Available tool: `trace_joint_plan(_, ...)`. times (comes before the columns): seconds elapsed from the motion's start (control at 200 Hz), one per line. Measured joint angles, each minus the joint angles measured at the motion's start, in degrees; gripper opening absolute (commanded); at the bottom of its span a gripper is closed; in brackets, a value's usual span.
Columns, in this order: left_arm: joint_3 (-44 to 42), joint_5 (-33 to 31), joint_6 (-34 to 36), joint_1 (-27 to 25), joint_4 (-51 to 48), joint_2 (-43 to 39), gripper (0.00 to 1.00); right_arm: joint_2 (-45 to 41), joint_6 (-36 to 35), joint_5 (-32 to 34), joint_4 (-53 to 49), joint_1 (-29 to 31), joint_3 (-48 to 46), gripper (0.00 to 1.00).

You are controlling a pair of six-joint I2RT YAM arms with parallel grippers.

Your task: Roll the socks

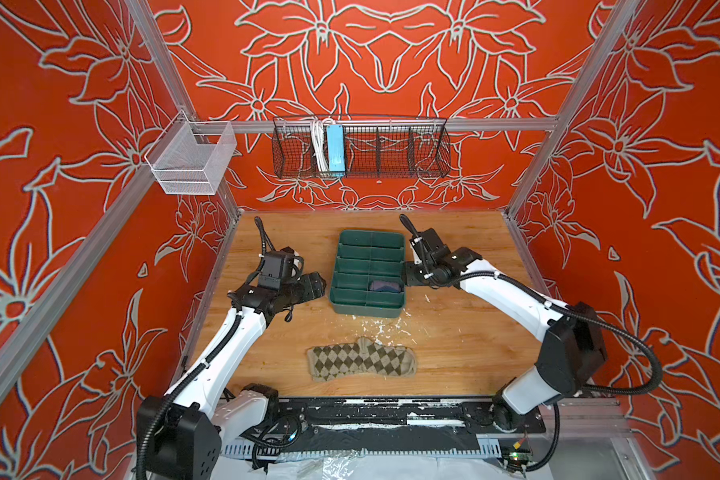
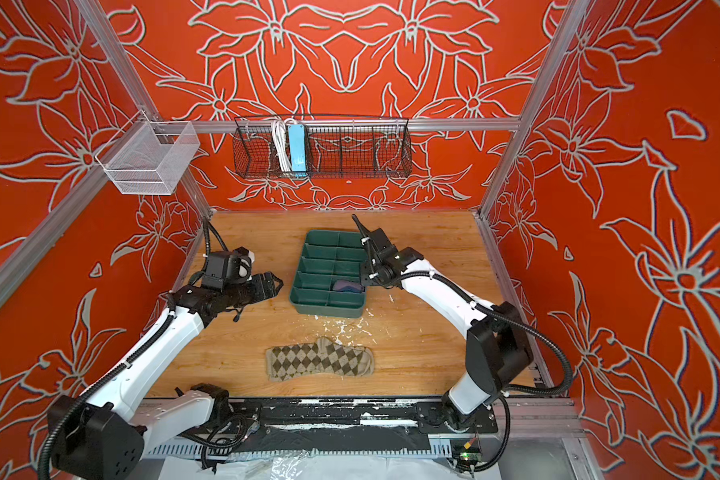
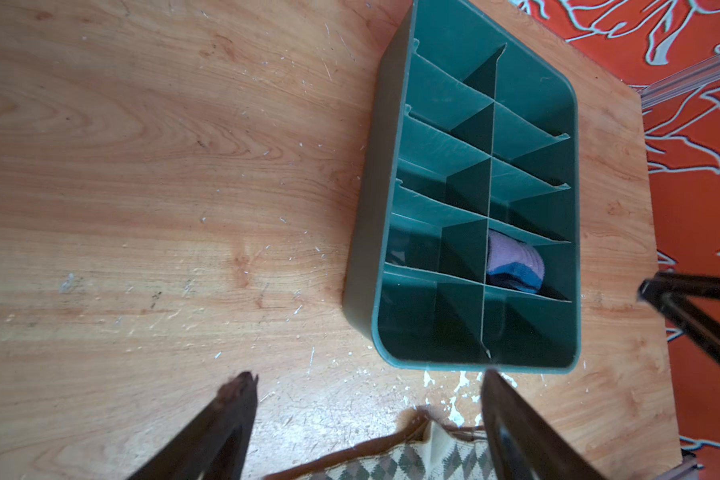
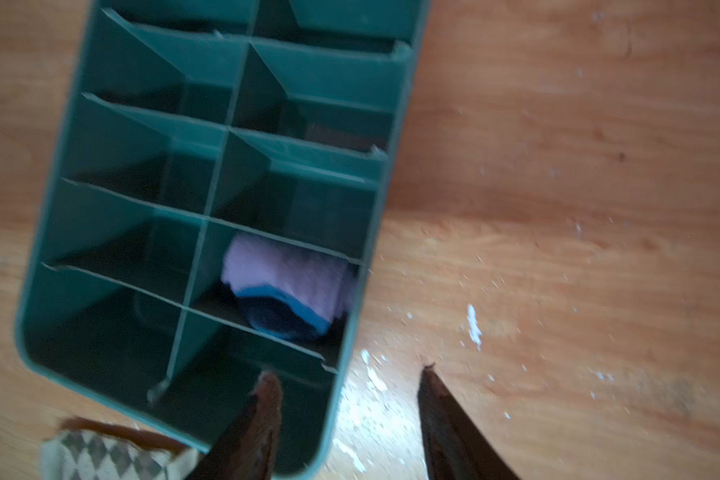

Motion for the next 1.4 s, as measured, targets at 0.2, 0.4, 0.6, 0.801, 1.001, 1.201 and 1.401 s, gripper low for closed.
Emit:
trace_joint_plan(0.2, 0.0, -1.4, 0.7, 0.0, -0.4, 0.0, 0.85, 9.2, 2.6, 1.4, -2.1, 5.5, 13.1, 0.52)
trace_joint_plan(0.4, 0.0, -1.5, 0.7, 0.0, -0.4, 0.0, 0.86, 18.9, 7.3, 2.3, -3.8, 7.8, 22.2, 0.51)
trace_joint_plan(0.6, 0.0, -1.6, 0.9, 0.0, -0.4, 0.7, 0.87, 27.7, 9.7, 2.8, -6.5, 7.5, 29.9, 0.50)
trace_joint_plan(0.801, 0.0, -2.1, 1.2, 0.0, -0.4, 1.6, 0.87, 33.6, 11.5, 2.6, -8.4, 7.5, 36.9, 0.49)
trace_joint_plan(1.001, 0.0, -2.9, 1.3, 0.0, -0.4, 1.6, 0.87, 35.8, 13.7, 4.3, -9.0, 7.5, 37.5, 0.41)
trace_joint_plan(1.201, 0.0, -3.2, 1.3, 0.0, -0.4, 1.6, 0.88, 36.0, 15.1, 6.2, -8.2, 7.5, 36.6, 0.31)
trace_joint_plan(1.401, 0.0, -4.1, 1.3, 0.0, -0.4, 1.6, 0.88, 37.7, 15.4, 7.6, -8.1, 7.5, 37.8, 0.23)
